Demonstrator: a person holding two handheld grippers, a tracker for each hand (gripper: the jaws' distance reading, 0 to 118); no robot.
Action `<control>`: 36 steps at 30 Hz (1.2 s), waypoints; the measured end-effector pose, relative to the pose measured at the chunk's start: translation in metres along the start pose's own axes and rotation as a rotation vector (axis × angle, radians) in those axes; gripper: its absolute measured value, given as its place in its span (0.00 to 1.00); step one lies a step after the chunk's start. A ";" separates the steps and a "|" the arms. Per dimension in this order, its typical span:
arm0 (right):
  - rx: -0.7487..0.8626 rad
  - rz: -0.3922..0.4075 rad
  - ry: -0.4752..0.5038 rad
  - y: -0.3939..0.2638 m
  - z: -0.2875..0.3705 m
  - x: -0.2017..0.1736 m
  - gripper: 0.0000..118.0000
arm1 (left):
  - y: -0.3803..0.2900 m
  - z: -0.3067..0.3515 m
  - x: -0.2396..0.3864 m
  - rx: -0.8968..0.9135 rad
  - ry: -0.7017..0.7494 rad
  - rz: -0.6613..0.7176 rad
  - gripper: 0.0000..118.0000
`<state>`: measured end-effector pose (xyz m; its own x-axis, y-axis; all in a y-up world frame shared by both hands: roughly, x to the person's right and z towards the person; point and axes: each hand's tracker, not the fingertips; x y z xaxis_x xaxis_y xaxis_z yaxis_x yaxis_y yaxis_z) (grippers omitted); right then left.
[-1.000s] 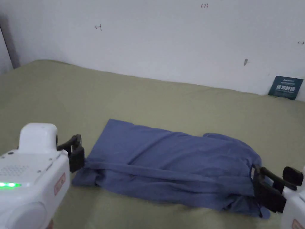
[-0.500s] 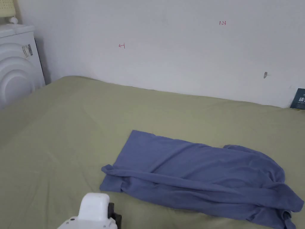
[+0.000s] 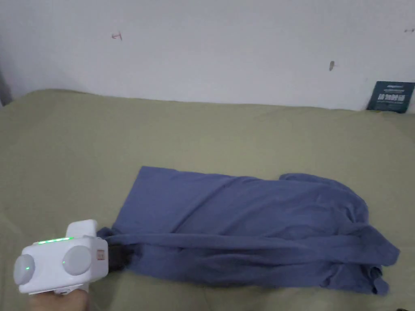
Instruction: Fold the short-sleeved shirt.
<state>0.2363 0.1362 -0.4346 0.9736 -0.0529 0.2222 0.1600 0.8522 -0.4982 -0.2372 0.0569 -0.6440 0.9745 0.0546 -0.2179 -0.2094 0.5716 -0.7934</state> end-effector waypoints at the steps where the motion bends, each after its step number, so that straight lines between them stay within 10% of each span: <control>1: -0.022 -0.015 -0.002 0.002 -0.008 0.004 0.01 | 0.001 0.006 0.003 0.029 0.004 -0.022 0.36; 2: -0.035 -0.049 -0.002 0.003 -0.016 0.009 0.03 | 0.002 0.012 0.003 0.050 0.010 -0.055 0.03; 5: -0.146 -0.175 0.025 0.013 -0.063 0.033 0.58 | 0.004 0.014 0.010 0.049 -0.058 -0.063 0.02; 7: -0.219 -0.193 0.020 0.019 -0.102 0.041 0.65 | 0.003 0.023 0.016 0.068 -0.040 -0.107 0.02; 18: -0.255 0.069 -0.017 0.022 -0.203 0.012 0.60 | -0.002 0.029 0.004 0.039 -0.081 -0.049 0.02; 19: -0.218 0.072 0.001 0.021 -0.195 0.017 0.43 | -0.001 0.029 0.003 0.040 -0.088 -0.051 0.02; 20: -0.199 0.071 -0.004 0.022 -0.193 0.017 0.04 | -0.001 0.029 0.002 0.037 -0.092 -0.049 0.02; 28: -0.245 -0.090 0.145 0.048 -0.155 0.046 0.05 | 0.009 0.043 -0.006 0.038 -0.148 -0.099 0.03; 36: -0.260 -0.070 0.192 0.073 -0.108 0.073 0.05 | 0.016 0.086 -0.020 0.072 -0.224 -0.136 0.03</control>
<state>0.3370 0.1385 -0.5454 0.9677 -0.2250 0.1142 0.2402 0.6828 -0.6900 -0.2528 0.1351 -0.6032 0.9885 0.1487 0.0258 -0.0766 0.6420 -0.7628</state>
